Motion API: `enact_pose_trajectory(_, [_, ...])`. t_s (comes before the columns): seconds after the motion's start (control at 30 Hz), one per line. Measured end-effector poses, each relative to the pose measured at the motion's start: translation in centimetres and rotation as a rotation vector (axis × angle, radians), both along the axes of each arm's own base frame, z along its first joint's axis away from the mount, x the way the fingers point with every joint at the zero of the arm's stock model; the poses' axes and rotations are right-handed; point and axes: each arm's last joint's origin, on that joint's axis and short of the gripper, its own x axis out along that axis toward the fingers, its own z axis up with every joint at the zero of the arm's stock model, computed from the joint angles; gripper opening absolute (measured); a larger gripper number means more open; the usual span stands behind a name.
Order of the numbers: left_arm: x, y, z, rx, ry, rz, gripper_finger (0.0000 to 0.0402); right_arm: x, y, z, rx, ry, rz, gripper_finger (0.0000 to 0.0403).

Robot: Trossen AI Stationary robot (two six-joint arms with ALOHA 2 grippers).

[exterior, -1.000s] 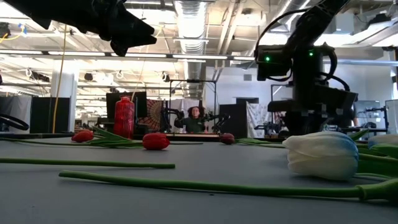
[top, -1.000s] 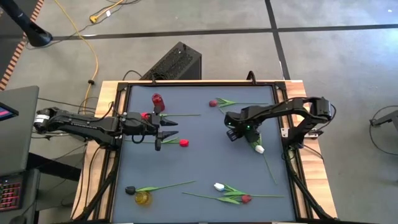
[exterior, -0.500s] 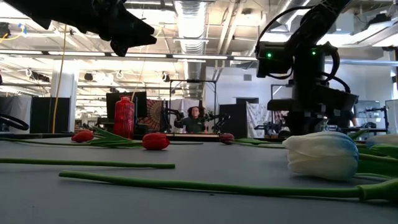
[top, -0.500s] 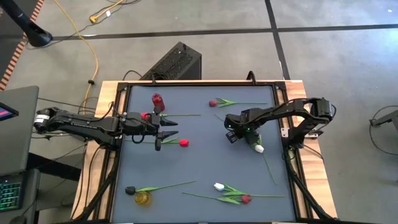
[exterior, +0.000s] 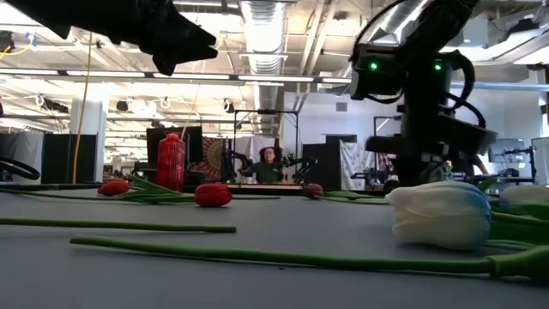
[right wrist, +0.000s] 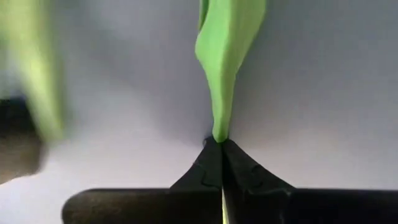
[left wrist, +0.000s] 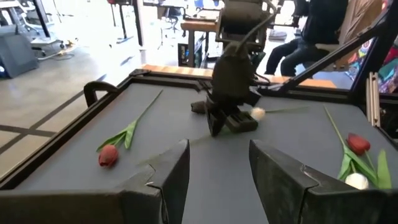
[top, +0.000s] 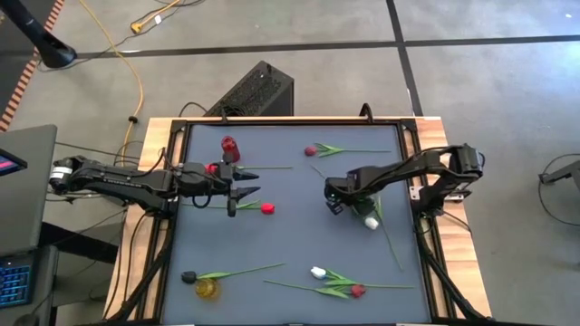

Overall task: Sort flowers into vase by color
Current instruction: Put the top white tulip into the yellow vase

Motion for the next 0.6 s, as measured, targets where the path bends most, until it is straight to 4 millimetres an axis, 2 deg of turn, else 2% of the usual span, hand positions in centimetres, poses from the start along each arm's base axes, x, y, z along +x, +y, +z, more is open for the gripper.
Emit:
enact_pose_trajectory(0.33, [0.0,0.0,0.3,-0.004,-0.026,-0.002,0.0155,4.5,0.4,6.4,0.228,-0.244,-0.222,0.0016])
enact_pose_trajectory(0.5, [0.0,0.0,0.2,-0.021,-0.027,-0.005,0.0155,5.3,0.4,9.9,0.292,-0.287,-0.315,0.0016])
enact_pose_trajectory(0.6, [0.0,0.0,0.1,-0.023,-0.016,-0.011,0.0155,5.9,0.1,12.5,0.427,-0.355,-0.433,0.0016])
